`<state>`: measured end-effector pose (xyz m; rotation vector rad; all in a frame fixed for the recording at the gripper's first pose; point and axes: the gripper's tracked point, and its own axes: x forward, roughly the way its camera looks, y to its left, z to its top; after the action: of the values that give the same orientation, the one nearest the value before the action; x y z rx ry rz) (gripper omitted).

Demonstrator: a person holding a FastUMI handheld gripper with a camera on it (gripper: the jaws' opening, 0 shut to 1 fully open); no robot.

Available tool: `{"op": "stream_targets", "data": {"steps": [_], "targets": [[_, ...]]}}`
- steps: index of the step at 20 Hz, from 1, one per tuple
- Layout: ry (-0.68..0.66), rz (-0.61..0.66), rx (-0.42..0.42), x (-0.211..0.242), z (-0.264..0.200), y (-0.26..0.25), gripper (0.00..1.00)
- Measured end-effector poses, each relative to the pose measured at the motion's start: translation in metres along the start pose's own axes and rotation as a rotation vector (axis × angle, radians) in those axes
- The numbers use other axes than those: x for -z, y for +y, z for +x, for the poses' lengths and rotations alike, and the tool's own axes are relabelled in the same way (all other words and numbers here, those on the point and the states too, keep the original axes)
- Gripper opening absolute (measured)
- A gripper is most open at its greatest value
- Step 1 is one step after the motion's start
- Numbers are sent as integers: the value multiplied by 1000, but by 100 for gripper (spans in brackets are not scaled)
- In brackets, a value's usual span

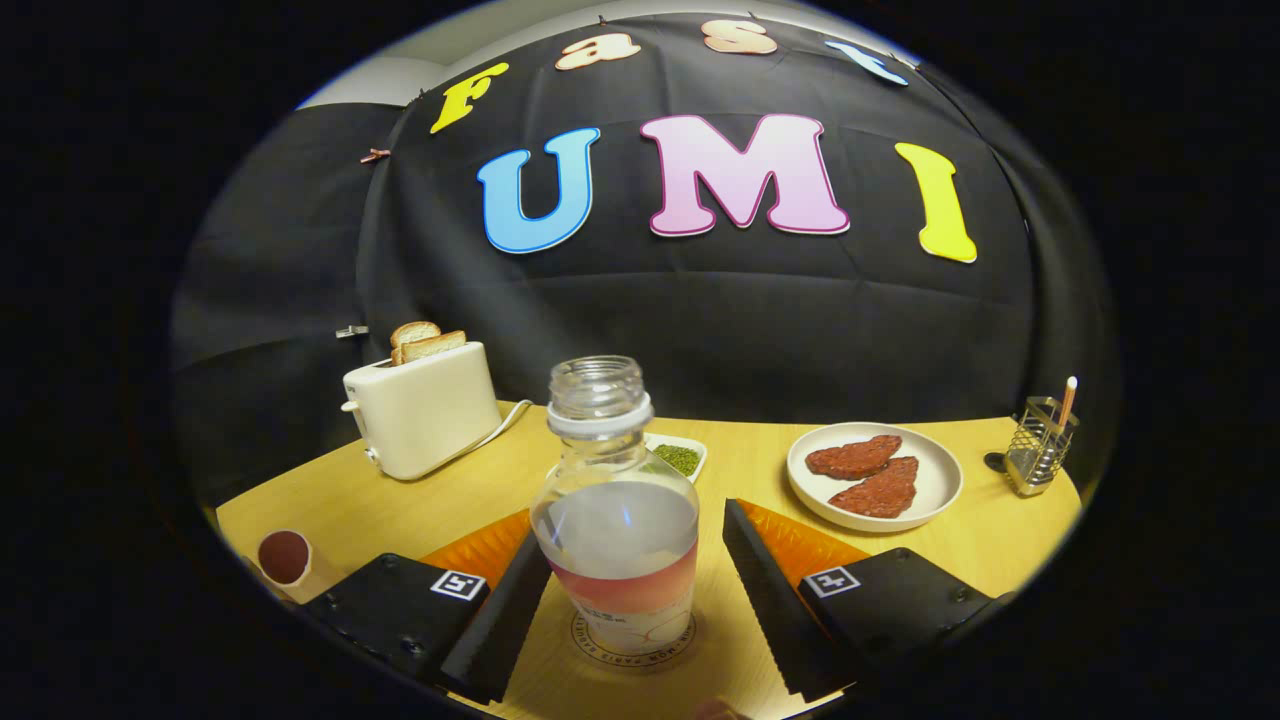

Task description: Take the bottle from table, then pour the juice into the cup, finally place the bottle on the coaster

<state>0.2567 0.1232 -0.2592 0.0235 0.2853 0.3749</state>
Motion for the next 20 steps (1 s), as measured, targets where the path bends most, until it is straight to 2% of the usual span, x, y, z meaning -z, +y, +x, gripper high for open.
{"op": "stream_targets", "data": {"steps": [10,15,17,20], "targets": [[-18,5,-37,-35,-43,16,99],[-42,-10,-44,-65,-87,19,99],[-75,-46,-33,-88,-109,17,99],[-88,-100,35,-119,-147,-1,98]]}}
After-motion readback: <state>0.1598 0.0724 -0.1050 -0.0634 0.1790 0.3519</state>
